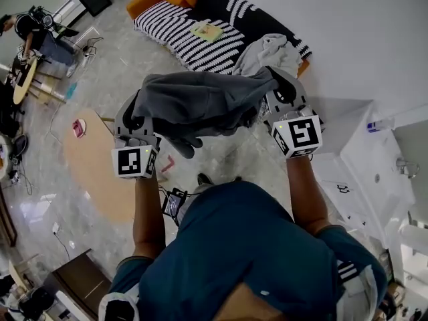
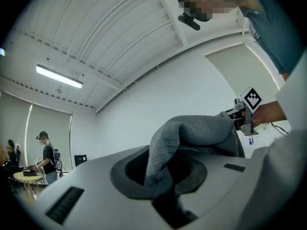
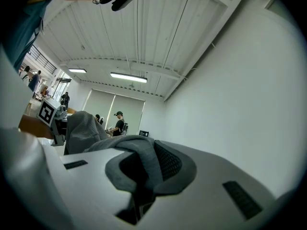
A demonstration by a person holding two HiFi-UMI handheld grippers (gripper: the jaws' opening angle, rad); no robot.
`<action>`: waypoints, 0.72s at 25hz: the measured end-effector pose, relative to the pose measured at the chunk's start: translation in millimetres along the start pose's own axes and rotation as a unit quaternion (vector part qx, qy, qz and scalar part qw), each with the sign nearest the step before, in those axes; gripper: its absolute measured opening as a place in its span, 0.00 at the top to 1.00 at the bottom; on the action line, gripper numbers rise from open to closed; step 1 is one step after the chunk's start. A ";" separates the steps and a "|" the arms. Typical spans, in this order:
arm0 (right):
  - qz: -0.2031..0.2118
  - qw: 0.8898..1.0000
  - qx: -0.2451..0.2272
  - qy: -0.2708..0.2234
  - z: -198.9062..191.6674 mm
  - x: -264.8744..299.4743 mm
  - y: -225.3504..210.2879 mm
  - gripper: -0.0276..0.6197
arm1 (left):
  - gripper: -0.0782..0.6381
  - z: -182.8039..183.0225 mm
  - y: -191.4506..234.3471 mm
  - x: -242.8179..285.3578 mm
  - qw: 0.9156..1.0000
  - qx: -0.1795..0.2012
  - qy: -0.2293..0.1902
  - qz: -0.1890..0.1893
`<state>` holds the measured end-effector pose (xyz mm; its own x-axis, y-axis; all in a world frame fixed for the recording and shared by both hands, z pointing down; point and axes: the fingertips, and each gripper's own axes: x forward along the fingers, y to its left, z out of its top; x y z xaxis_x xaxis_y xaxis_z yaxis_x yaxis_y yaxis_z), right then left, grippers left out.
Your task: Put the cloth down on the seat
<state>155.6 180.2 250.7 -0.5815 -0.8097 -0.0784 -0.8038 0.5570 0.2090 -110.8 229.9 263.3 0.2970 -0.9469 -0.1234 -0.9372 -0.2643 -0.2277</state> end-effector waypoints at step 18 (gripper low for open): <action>-0.035 0.999 -0.025 0.018 9.0 76.3 43.4 0.91 | 0.81 -22.9 82.2 32.5 0.998 -0.022 -0.030 -0.043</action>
<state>75.2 144.3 245.0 -0.5183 -0.8531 -0.0603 -0.8346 0.4892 0.2532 -182.3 173.2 262.7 0.3868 -0.9075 -0.1640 -0.9142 -0.3540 -0.1973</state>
